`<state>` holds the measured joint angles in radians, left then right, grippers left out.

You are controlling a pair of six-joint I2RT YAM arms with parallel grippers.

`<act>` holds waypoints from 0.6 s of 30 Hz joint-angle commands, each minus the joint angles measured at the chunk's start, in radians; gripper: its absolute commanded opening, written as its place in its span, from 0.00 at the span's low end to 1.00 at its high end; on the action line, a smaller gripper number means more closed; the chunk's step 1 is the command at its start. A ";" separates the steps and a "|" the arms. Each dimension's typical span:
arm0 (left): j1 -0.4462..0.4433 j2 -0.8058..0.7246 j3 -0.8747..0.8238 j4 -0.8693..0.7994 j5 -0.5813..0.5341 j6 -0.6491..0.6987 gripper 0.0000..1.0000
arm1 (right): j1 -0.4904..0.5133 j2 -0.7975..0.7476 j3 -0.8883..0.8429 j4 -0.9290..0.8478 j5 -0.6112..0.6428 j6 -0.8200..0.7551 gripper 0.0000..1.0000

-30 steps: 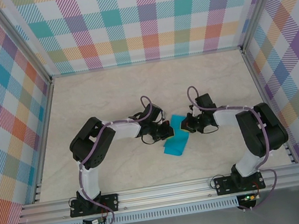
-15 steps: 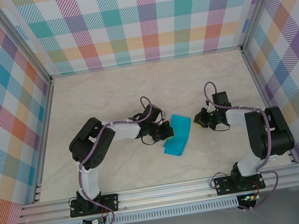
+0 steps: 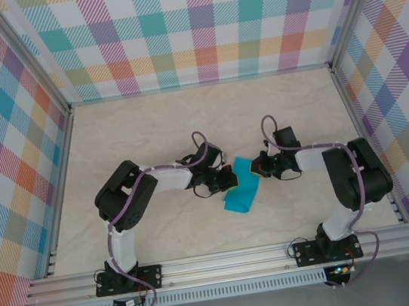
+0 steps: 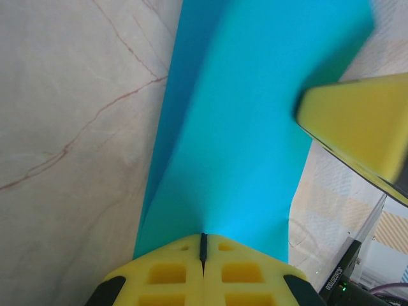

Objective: Fold a paper plane with a square sheet of paper (pick it up from the middle)
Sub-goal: Fold the square sheet of paper in half at the center of the table.

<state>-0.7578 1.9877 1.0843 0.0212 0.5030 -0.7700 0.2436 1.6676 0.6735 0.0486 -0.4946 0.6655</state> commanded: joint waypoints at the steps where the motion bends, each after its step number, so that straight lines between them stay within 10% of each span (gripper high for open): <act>1: -0.003 0.104 -0.069 -0.267 -0.163 -0.009 0.00 | -0.037 0.033 0.041 0.011 0.035 0.013 0.00; 10: -0.003 0.097 -0.081 -0.259 -0.156 -0.009 0.00 | -0.143 -0.055 0.063 -0.056 0.104 0.028 0.00; 18: -0.003 0.100 -0.065 -0.259 -0.159 -0.008 0.00 | 0.017 -0.228 -0.030 -0.151 -0.038 -0.005 0.00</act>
<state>-0.7578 1.9877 1.0840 0.0216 0.5030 -0.7700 0.2062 1.4818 0.6823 -0.0235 -0.4686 0.6884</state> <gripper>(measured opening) 0.038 0.044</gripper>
